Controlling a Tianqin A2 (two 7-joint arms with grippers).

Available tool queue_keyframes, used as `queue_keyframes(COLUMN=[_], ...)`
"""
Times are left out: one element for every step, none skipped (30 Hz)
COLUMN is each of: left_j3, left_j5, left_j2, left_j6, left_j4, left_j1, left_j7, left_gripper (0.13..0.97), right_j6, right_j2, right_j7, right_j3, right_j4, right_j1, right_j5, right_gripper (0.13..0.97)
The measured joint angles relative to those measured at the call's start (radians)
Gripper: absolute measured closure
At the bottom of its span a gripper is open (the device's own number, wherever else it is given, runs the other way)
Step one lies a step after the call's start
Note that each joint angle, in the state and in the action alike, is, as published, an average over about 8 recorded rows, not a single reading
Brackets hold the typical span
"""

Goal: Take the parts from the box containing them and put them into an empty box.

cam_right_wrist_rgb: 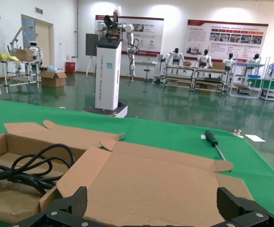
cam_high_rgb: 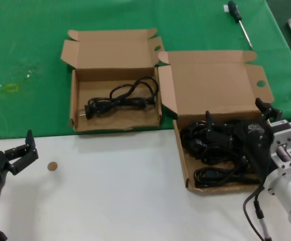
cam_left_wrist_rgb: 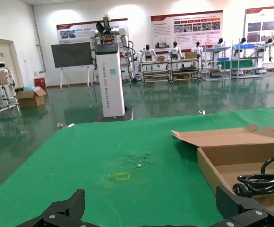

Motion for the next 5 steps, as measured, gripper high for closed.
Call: queue_keyframes(left_j3=[0.0,0.0,0.0,0.0,0.0], left_j5=[0.0,0.0,0.0,0.0,0.0], left_j2=[0.0,0.0,0.0,0.0,0.0], left_j6=[0.0,0.0,0.0,0.0,0.0], left_j4=[0.0,0.0,0.0,0.0,0.0], left_j1=[0.0,0.0,0.0,0.0,0.0], left_j7=[0.0,0.0,0.0,0.0,0.0], left_gripper=[0.132,0.132,0.132,0.132,0.132], right_j6=[0.0,0.0,0.0,0.0,0.0], right_j2=[0.0,0.0,0.0,0.0,0.0], right_j7=[0.0,0.0,0.0,0.0,0.0], right_j3=[0.0,0.0,0.0,0.0,0.0], right_j4=[0.0,0.0,0.0,0.0,0.0], right_j1=[0.0,0.0,0.0,0.0,0.0], right_j5=[0.0,0.0,0.0,0.0,0.0], right_gripper=[0.129,0.129,0.129,0.129,0.129])
